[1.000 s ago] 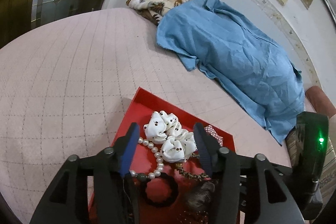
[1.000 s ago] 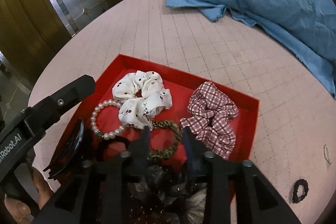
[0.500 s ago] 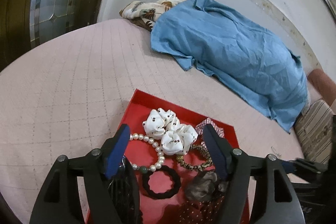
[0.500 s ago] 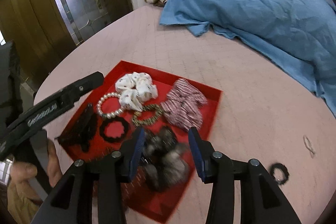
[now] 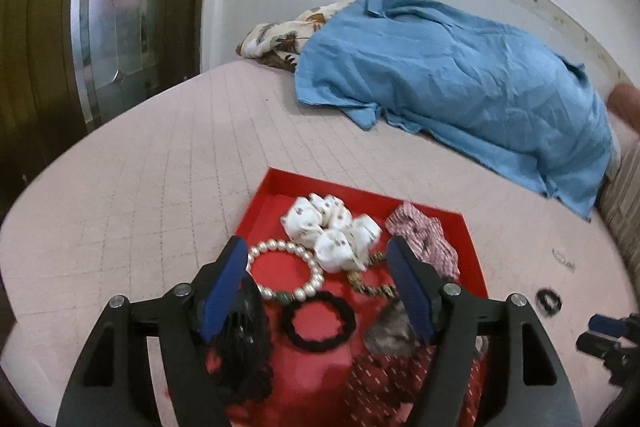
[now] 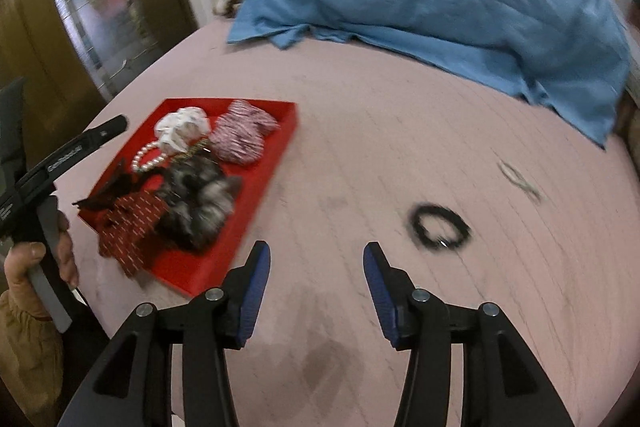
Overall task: Organize jewelry
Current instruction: 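Move both grippers back to the black beaded and pale green bracelets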
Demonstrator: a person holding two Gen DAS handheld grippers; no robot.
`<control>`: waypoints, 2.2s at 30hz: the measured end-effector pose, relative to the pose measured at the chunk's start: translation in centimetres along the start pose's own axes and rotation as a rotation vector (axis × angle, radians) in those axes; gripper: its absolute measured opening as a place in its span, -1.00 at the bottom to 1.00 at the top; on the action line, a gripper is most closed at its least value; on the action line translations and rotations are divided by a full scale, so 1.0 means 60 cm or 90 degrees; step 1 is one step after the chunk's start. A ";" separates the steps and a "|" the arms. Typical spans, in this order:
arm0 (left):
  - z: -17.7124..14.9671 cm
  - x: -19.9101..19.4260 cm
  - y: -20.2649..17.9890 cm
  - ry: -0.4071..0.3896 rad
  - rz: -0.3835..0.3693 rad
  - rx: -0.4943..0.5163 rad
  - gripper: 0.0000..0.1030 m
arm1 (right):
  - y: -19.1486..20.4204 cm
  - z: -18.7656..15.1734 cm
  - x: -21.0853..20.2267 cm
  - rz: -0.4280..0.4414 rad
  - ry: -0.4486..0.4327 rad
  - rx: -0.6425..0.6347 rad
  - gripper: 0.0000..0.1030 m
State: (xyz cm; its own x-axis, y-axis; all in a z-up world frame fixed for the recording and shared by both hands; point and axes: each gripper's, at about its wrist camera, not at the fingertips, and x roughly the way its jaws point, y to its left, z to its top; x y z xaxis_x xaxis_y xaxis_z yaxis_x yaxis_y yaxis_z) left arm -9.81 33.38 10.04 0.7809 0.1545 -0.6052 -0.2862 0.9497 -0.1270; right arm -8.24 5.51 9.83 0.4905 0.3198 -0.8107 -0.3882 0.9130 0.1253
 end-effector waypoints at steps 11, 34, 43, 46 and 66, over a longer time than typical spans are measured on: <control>-0.022 -0.079 -0.091 0.047 -0.047 0.012 0.50 | -0.085 -0.065 -0.026 -0.010 -0.009 0.076 0.08; -0.105 -0.112 -0.362 0.128 -0.109 0.232 0.51 | -0.239 -0.166 -0.076 -0.035 -0.055 0.182 0.26; -0.139 -0.099 -0.430 0.158 -0.116 0.293 0.51 | -0.286 -0.186 -0.080 -0.033 -0.067 0.221 0.27; -0.143 -0.091 -0.441 0.166 -0.112 0.304 0.51 | -0.297 -0.190 -0.080 -0.033 -0.070 0.229 0.27; -0.156 -0.023 -0.474 0.218 -0.103 0.324 0.51 | -0.343 -0.181 -0.058 -0.031 -0.055 0.243 0.29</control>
State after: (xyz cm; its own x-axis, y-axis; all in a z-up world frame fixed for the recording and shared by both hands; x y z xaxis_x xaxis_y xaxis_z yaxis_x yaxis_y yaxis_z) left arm -7.97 3.61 7.11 0.5459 -0.0183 -0.8377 0.1867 0.9773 0.1004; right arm -10.44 -17.13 3.87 0.5719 0.2785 -0.7716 -0.0522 0.9511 0.3046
